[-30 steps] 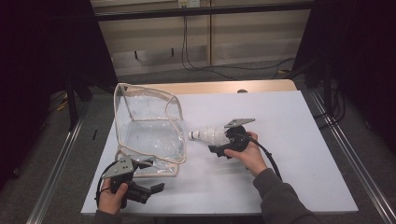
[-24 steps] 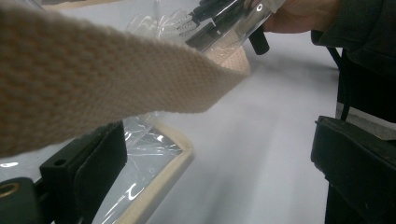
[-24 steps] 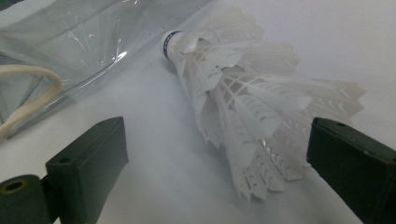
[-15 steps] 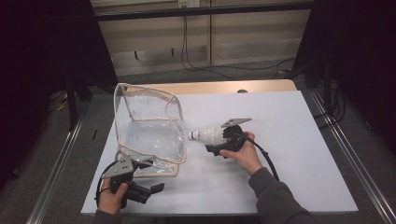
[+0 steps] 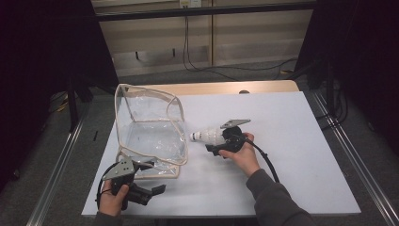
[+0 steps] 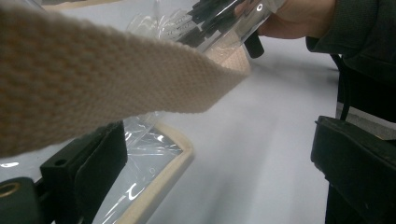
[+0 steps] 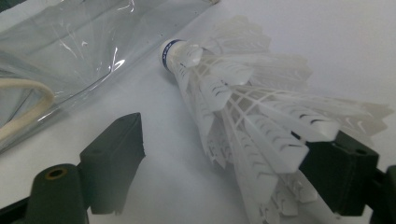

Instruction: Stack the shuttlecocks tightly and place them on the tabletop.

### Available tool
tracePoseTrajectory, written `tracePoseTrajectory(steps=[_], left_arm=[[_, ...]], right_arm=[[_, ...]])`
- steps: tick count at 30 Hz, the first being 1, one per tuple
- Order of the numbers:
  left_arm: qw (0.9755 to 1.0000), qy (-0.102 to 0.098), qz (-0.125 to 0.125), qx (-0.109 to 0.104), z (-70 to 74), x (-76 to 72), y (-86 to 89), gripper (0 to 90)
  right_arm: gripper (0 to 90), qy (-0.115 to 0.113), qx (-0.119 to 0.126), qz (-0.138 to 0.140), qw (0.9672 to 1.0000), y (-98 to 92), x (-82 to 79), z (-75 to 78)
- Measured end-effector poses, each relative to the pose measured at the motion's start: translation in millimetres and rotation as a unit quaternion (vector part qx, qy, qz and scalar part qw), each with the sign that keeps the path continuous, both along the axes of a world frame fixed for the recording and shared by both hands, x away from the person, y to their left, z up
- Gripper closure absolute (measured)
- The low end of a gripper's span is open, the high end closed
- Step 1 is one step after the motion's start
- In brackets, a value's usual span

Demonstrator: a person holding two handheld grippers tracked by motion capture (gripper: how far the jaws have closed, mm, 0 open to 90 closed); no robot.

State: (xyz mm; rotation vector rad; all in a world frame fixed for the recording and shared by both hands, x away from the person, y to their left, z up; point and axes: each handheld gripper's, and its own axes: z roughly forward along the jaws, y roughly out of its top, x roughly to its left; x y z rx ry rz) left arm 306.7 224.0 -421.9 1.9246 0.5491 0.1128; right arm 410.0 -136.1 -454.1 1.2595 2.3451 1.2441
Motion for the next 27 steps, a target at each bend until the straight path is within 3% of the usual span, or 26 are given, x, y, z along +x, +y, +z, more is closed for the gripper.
tracePoseTrajectory(steps=[13, 23, 27], left_arm=[[1.0, 0.001, -0.002, -0.001, -0.1, 0.2, 0.4, 3.7], [1.0, 0.001, -0.001, -0.003, -0.2, 0.5, 0.3, 3.7], [1.0, 0.001, -0.001, -0.002, -0.1, 0.7, 0.4, 3.7]], right_arm=[[37.5, -0.014, -0.004, -0.006, 0.9999, 6.7, 2.7, -0.8], [45.4, -0.022, -0.01, -0.001, 0.9997, 11.1, 4.3, -1.5], [44.6, -0.024, -0.018, 0.002, 0.9996, 13.5, 4.5, -1.9]])
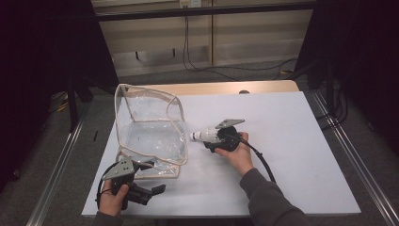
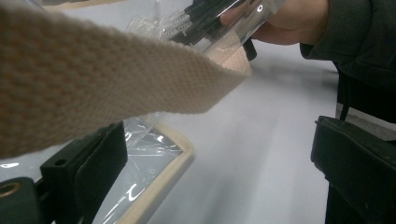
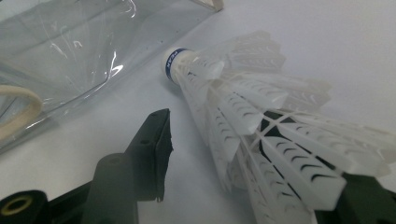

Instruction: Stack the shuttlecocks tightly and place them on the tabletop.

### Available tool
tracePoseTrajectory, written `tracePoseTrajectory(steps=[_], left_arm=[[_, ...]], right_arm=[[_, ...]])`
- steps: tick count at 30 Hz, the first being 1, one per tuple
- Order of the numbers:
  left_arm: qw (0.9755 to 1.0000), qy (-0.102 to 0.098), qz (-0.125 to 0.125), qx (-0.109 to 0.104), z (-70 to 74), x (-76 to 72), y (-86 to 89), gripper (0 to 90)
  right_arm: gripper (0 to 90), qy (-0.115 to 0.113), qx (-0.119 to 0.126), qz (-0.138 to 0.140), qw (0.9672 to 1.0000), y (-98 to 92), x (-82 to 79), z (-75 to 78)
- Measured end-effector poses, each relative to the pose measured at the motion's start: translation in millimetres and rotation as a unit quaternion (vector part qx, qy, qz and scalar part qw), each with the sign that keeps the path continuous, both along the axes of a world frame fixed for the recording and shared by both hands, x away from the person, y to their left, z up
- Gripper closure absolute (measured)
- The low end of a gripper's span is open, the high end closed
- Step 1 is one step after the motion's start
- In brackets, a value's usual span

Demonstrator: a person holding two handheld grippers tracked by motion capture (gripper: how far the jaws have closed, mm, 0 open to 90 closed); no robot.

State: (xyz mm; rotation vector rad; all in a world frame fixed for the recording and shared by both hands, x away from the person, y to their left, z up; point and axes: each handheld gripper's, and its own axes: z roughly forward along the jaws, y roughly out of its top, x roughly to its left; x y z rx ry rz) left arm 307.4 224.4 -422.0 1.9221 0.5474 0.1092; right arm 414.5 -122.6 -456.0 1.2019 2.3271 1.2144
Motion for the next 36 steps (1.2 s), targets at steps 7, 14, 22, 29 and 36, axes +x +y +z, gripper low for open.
tracePoseTrajectory(steps=[7, 14, 22, 29, 36], left_arm=[[1.0, 0.0, 0.0, 0.0, 0.0, 0.2, 0.1, 3.7], [1.0, -0.001, -0.001, 0.0, 0.0, 0.2, 0.4, 3.8], [1.0, 0.0, 0.0, -0.001, 0.2, -0.2, 0.2, 3.8], [1.0, -0.001, 0.0, 0.0, 0.3, -0.3, 0.1, 3.8], [1.0, 0.0, 0.0, 0.0, 0.2, -0.5, 0.1, 3.9]], right_arm=[[53.3, -0.006, 0.0, -0.006, 1.0, 0.2, 1.4, -0.9], [71.9, -0.014, -0.009, 0.005, 0.9998, 0.3, 1.3, -0.5], [80.7, -0.018, -0.011, 0.014, 0.9997, 1.0, 0.5, 0.7], [83.6, -0.017, -0.003, 0.017, 0.9997, -1.9, 1.1, 2.7], [86.9, -0.013, 0.007, 0.022, 0.9997, -6.3, -0.1, 7.1]])
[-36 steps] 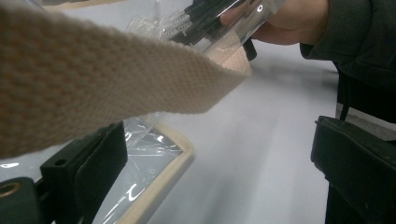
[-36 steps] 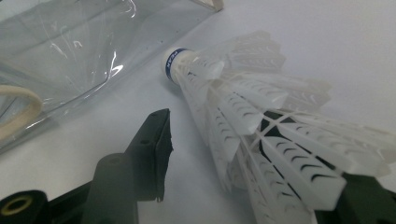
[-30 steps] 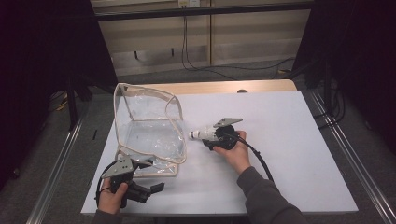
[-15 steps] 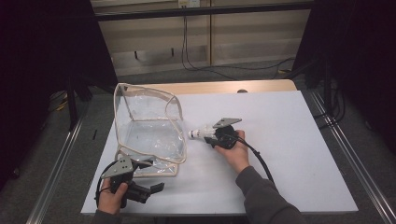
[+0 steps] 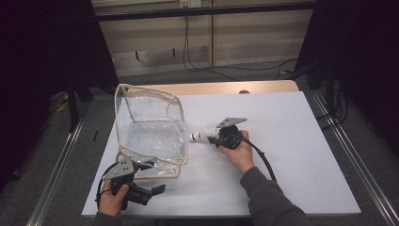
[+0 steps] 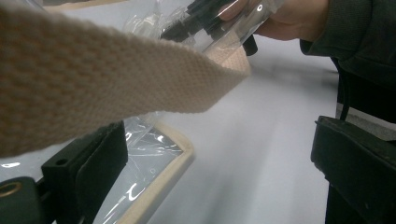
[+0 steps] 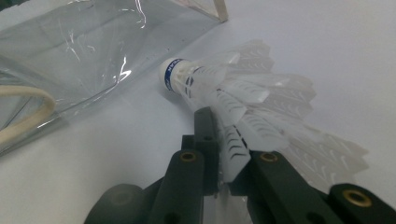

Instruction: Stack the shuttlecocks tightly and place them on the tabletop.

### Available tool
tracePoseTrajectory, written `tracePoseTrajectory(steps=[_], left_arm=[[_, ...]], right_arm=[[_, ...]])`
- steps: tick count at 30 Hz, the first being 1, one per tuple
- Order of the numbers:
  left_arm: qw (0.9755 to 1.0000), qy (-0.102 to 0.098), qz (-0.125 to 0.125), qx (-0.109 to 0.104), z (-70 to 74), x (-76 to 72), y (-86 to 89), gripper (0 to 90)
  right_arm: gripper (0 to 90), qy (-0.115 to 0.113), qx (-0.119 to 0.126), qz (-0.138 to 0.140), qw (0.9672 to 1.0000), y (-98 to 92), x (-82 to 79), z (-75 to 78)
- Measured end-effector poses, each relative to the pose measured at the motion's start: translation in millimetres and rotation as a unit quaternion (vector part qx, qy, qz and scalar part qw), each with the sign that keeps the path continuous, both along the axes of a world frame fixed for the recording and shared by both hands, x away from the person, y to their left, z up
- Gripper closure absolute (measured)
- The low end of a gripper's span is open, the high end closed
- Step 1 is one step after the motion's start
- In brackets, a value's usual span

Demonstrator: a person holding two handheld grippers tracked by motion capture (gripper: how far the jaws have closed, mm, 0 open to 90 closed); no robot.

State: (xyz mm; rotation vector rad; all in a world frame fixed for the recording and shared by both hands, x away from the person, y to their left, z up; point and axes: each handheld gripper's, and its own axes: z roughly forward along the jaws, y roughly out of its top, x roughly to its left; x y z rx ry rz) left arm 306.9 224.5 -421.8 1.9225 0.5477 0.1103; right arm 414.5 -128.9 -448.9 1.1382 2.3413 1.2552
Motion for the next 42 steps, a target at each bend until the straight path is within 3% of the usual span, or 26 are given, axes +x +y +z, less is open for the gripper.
tracePoseTrajectory(steps=[16, 33, 42], left_arm=[[1.0, -0.003, 0.0, 0.002, -0.4, -1.5, 2.0, 4.2], [1.0, -0.002, 0.002, 0.001, -0.5, -2.1, 2.8, 4.1], [1.0, -0.001, 0.002, 0.0, -0.8, -1.5, 2.6, 3.9]], right_arm=[[88.2, 0.02, 0.013, 0.008, 0.9997, -8.7, -3.0, 8.6], [88.3, 0.029, 0.038, 0.02, 0.9987, -21.6, -9.2, 27.6], [88.4, 0.032, 0.034, 0.026, 0.9986, -30.2, -10.6, 42.8]])
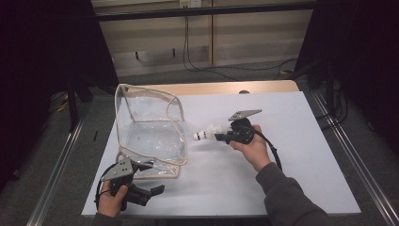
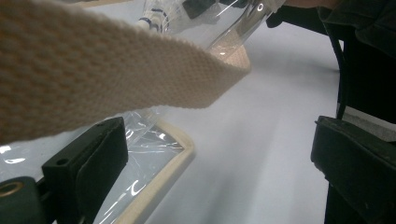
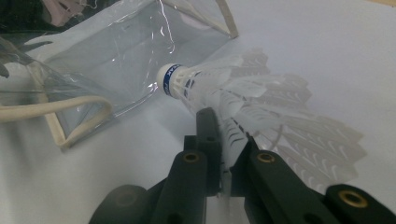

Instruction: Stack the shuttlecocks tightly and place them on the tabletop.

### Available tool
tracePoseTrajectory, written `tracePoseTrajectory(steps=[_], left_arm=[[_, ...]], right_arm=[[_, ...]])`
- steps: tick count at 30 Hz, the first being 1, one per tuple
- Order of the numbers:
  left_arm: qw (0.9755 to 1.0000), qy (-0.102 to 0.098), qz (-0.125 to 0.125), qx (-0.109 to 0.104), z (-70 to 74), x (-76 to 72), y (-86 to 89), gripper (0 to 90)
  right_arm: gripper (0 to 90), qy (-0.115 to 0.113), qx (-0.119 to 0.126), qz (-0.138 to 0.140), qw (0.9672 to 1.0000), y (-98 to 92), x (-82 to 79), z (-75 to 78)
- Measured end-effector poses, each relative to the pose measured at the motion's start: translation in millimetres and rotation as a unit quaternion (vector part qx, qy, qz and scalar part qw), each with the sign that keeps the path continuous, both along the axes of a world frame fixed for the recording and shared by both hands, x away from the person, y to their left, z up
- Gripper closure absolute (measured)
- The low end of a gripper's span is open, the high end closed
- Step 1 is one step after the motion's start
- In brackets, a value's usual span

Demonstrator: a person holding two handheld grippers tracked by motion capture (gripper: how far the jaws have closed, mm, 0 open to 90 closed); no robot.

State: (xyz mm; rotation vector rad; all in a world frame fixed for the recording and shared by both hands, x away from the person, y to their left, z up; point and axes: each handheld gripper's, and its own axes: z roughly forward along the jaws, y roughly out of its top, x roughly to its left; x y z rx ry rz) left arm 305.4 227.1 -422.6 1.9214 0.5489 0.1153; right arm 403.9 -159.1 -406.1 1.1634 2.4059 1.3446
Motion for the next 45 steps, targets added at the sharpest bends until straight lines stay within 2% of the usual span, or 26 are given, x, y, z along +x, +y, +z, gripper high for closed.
tracePoseTrajectory(steps=[18, 25, 35, 39, 45], left_arm=[[1.0, 0.002, 0.0, -0.001, -0.1, 1.6, -0.8, 3.7], [1.0, 0.0, -0.001, -0.001, 0.8, 2.7, -2.6, 3.1], [1.0, 0.001, 0.0, 0.0, 0.9, 2.5, -3.1, 3.1], [1.0, 0.001, 0.001, 0.0, 0.8, 2.3, -3.2, 3.0], [1.0, 0.0, 0.0, -0.002, 0.7, 2.5, -3.0, 3.1]], right_arm=[[88.5, 0.01, 0.006, 0.017, 0.9998, -3.0, -1.9, 18.0], [88.6, 0.007, 0.005, 0.017, 0.9998, -6.2, -1.7, 32.2], [88.5, 0.006, 0.009, 0.031, 0.9995, -10.7, -2.8, 51.3], [88.5, 0.013, 0.007, 0.038, 0.9991, -10.9, -3.0, 57.1], [88.5, 0.009, 0.006, 0.042, 0.999, -11.1, -1.8, 69.1]])
